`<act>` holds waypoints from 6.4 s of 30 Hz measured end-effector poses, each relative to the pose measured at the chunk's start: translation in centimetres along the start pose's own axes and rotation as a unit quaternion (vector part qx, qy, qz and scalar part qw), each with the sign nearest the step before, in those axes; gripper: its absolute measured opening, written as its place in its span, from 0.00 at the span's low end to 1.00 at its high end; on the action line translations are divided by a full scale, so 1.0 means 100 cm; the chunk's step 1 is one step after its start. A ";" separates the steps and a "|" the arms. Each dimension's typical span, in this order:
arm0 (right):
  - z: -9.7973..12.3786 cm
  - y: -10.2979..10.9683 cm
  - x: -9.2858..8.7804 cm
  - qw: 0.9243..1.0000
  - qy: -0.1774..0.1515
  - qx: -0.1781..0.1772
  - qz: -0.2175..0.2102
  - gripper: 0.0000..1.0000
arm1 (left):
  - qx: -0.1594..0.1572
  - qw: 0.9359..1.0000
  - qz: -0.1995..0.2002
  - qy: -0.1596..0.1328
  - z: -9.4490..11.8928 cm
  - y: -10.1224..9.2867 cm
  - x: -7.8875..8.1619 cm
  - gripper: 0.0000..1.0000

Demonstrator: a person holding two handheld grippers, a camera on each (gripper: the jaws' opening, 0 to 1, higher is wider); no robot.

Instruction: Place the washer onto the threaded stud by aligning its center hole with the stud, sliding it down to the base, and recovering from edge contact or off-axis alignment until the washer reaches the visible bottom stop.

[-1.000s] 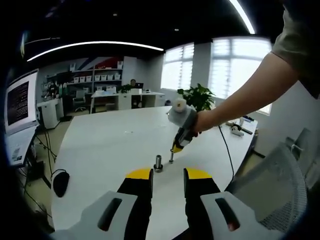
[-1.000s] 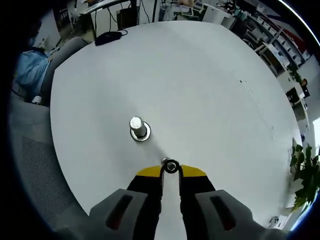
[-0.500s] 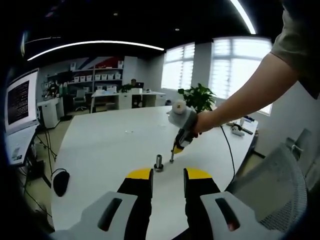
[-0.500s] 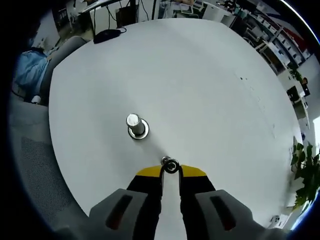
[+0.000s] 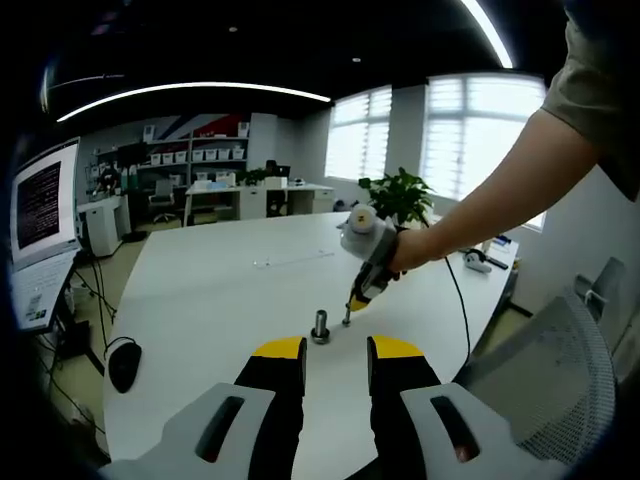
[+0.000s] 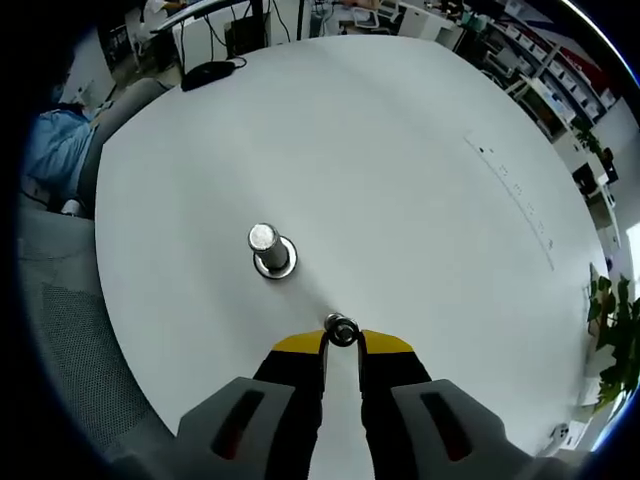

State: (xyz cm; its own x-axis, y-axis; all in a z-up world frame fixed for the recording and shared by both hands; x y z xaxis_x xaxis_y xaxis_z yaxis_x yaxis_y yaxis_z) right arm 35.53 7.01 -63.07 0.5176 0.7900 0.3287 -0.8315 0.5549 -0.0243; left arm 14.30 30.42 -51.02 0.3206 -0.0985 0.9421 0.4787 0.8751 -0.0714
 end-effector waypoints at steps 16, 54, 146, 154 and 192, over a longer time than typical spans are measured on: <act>0.012 0.008 -0.003 1.000 -0.023 -0.001 -0.013 0.18 | 0.003 1.000 0.001 -0.001 0.000 0.001 0.000 0.22; 0.022 0.067 -0.087 0.998 0.019 0.009 -0.051 0.18 | 0.011 0.999 -0.003 -0.040 0.008 0.002 0.010 0.22; -0.015 0.068 -0.092 0.995 0.063 0.077 0.026 0.16 | -0.002 1.000 -0.007 -0.005 0.001 -0.001 0.001 0.22; -0.018 0.066 -0.087 0.991 0.098 0.083 0.028 0.15 | -0.003 1.000 -0.008 -0.005 0.001 -0.002 0.001 0.22; -0.001 0.069 -0.088 0.997 0.052 0.063 -0.002 0.13 | 0.007 1.000 -0.015 -0.002 0.001 0.000 0.001 0.22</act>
State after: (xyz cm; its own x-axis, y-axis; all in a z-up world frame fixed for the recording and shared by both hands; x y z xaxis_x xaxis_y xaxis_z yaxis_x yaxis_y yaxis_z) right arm 25.23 3.89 -66.28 0.5341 0.8140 0.2284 -0.8445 0.5264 0.0987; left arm 14.22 30.44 -50.93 0.3031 -0.1240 0.9449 0.4765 0.8784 -0.0376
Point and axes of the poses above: the point that each gripper's makers call its tool centre point, and the gripper's own axes: z roughly backward along the fingers, y roughly to its left, x roughly out of its top, the point moved 7 cm from there along z, roughly backward along the fingers, and after that the axes turned 7 degrees about x, right-handed, at the moved point
